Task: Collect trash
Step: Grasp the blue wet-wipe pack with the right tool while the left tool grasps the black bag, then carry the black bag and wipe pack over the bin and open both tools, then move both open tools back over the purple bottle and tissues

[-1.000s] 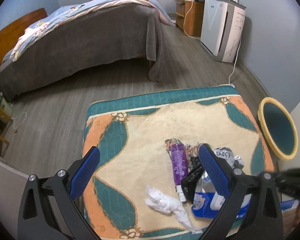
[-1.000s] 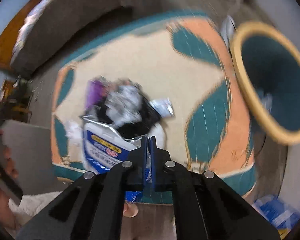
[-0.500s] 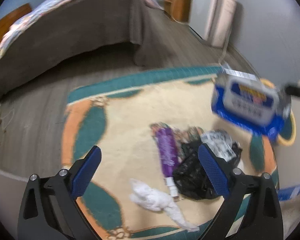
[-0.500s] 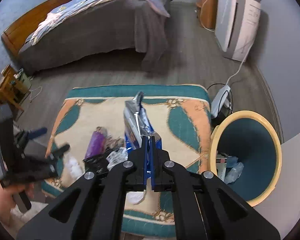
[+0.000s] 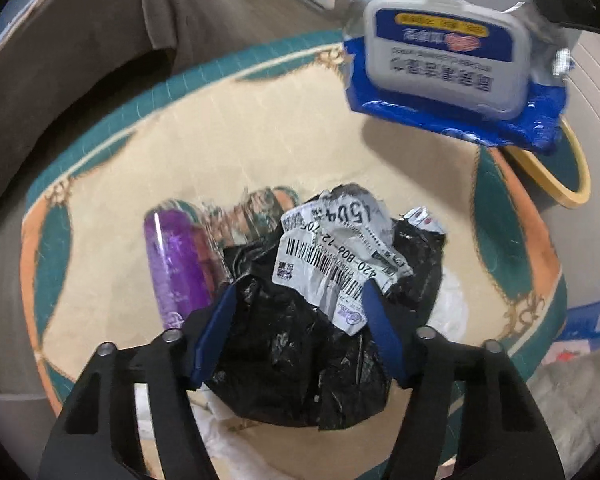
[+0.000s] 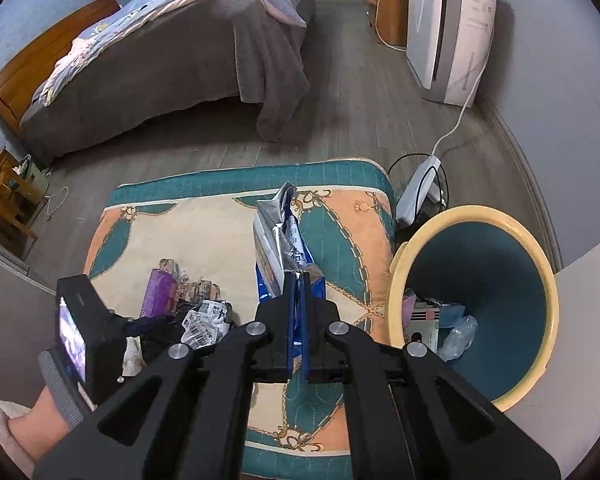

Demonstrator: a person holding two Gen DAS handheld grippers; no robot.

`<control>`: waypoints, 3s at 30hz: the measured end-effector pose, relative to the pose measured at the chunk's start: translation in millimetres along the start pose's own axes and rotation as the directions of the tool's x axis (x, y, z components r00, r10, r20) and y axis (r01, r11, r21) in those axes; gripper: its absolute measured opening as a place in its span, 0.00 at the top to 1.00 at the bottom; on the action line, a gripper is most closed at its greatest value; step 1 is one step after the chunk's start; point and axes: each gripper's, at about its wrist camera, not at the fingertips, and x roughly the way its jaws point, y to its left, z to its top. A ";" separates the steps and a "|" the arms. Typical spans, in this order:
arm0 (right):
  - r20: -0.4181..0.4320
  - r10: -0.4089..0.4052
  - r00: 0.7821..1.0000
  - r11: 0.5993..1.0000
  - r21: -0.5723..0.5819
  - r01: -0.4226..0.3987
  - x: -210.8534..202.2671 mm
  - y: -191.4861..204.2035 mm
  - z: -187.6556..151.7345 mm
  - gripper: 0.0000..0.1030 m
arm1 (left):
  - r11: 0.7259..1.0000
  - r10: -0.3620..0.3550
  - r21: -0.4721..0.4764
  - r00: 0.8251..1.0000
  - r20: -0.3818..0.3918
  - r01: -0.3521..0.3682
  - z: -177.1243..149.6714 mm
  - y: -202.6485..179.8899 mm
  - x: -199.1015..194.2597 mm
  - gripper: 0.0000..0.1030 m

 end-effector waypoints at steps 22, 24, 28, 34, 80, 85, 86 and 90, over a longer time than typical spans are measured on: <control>0.127 -0.049 0.991 0.989 0.144 0.031 -53.9 -78.3 9.8 0.98 | 0.998 -0.058 0.013 0.949 0.311 0.057 42.3 -31.3 -109.6 0.89; 0.129 -0.072 0.989 0.984 0.169 0.050 -56.6 -94.8 7.6 0.98 | 0.998 -0.057 0.023 0.946 0.319 0.052 44.2 -38.1 -112.0 0.89; 0.125 -0.107 0.986 0.970 0.229 0.077 -60.7 -132.4 2.5 0.98 | 0.997 -0.057 0.073 0.945 0.321 0.036 54.5 -61.9 -114.5 0.89; 0.071 -0.203 0.977 0.939 0.298 0.173 -57.6 -182.6 -10.8 0.98 | 0.986 -0.117 0.149 0.948 0.296 0.075 77.9 -111.8 -101.8 0.89; 0.083 -0.127 0.988 0.982 0.148 0.114 -40.1 -64.8 18.3 0.06 | 0.955 0.215 -0.262 0.930 0.298 -0.137 23.1 37.6 -146.1 0.06; 0.030 -0.057 0.998 0.989 0.138 0.053 -22.8 -30.3 15.0 0.06 | 0.931 0.261 -0.320 0.933 0.248 -0.175 -8.5 65.5 -138.4 0.06; 0.012 -0.052 0.999 0.991 0.124 0.050 -16.9 -20.3 13.0 0.06 | 0.927 0.271 -0.323 0.934 0.233 -0.189 -14.0 69.7 -134.9 0.06; -0.028 -0.072 0.997 0.996 0.049 0.073 0.9 5.9 4.5 0.06 | 0.925 0.274 -0.322 0.942 0.196 -0.202 -35.3 79.4 -119.8 0.06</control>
